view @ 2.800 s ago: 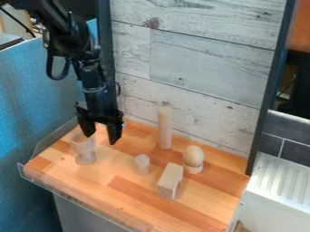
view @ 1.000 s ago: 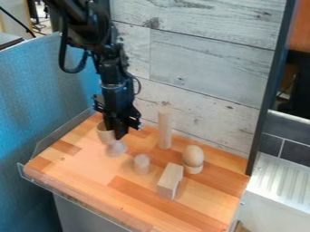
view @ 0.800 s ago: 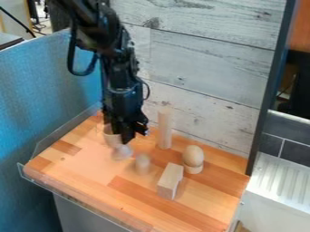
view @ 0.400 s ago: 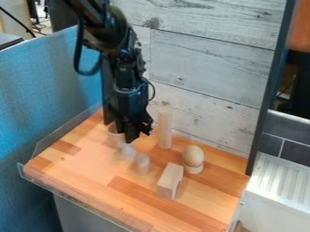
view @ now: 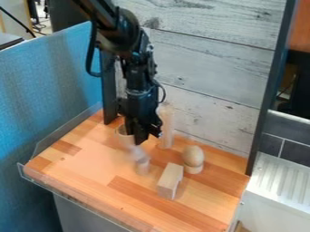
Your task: Put the object on the top of cone
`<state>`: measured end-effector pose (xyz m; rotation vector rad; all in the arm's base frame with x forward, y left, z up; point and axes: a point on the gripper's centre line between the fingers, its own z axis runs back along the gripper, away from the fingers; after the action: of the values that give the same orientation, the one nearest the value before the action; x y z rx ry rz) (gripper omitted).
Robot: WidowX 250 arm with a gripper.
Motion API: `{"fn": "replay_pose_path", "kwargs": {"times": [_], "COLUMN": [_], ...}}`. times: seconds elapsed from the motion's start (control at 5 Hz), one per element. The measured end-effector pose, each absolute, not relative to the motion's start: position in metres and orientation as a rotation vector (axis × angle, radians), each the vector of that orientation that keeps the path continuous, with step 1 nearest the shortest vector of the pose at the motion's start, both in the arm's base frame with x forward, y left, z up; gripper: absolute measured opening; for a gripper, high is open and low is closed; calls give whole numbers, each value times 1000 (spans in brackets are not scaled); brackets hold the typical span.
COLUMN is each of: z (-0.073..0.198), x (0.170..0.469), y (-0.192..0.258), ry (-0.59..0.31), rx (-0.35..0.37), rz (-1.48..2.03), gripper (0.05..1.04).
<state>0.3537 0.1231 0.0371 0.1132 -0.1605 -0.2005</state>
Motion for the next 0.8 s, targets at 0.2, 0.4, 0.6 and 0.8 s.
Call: {"fn": "replay_pose_path", "kwargs": {"times": [0.2, 0.4, 0.6, 0.8], "z": [38, 37, 33, 32], "x": [358, 359, 360, 360], "y": [117, 115, 112, 110], "ry": [-171, -178, -186, -190], "rx": [122, 131, 147, 153], "rz": [-216, -218, -225, -227], "gripper": [131, 131, 131, 131]}}
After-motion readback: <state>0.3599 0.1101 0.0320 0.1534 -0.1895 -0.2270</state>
